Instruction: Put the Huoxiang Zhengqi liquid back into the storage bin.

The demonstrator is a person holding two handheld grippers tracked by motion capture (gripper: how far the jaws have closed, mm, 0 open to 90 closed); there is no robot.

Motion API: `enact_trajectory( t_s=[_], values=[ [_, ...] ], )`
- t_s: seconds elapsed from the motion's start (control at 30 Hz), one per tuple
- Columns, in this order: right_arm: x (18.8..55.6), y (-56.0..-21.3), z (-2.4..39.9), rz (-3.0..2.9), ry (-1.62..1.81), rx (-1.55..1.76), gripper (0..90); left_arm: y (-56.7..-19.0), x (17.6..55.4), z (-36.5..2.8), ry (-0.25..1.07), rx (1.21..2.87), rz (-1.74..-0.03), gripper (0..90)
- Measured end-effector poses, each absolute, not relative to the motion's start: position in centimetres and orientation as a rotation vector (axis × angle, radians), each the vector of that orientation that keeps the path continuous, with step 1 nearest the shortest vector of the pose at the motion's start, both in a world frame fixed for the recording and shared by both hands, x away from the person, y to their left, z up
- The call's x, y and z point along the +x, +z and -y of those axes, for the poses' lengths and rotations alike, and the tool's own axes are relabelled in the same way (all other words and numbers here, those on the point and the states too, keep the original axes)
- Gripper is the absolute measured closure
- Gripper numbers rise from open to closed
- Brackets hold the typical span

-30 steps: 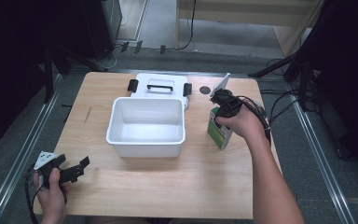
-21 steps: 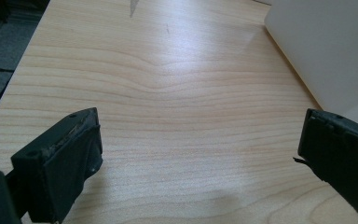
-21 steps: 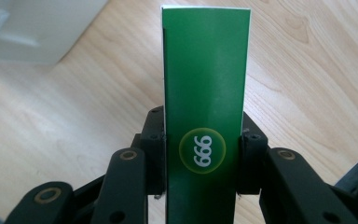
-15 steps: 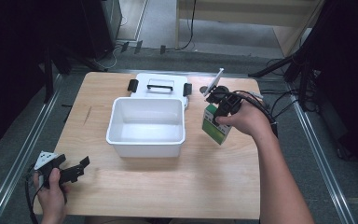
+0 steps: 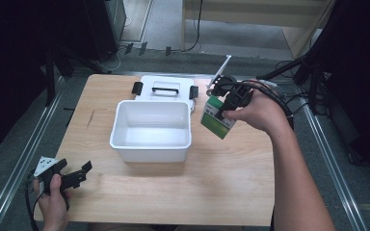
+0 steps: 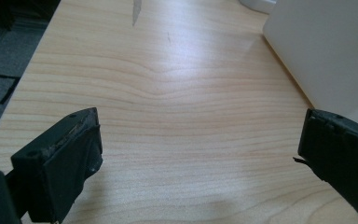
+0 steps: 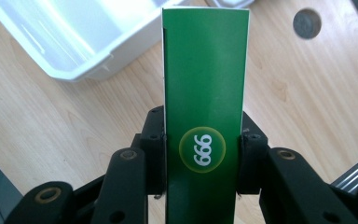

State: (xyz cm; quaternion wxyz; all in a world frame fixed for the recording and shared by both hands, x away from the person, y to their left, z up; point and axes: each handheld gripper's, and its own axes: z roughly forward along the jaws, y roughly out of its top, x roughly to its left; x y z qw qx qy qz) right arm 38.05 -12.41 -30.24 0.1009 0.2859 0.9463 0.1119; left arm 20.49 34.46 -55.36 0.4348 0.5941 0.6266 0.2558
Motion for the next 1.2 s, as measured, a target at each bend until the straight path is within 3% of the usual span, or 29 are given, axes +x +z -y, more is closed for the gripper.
enact_trajectory(
  t_s=[0.33, 1.2],
  values=[
    [37.8, -27.2, 11.7, -2.769, 0.371, 0.748, 64.5, -55.2, 20.0, -34.0, 0.735, 1.458, -1.478, 0.6],
    [35.8, -24.9, 5.0, -2.925, 0.481, -0.003, 64.6, -55.2, 20.0, -34.2, 0.717, 1.443, -1.453, 0.6]
  ],
)
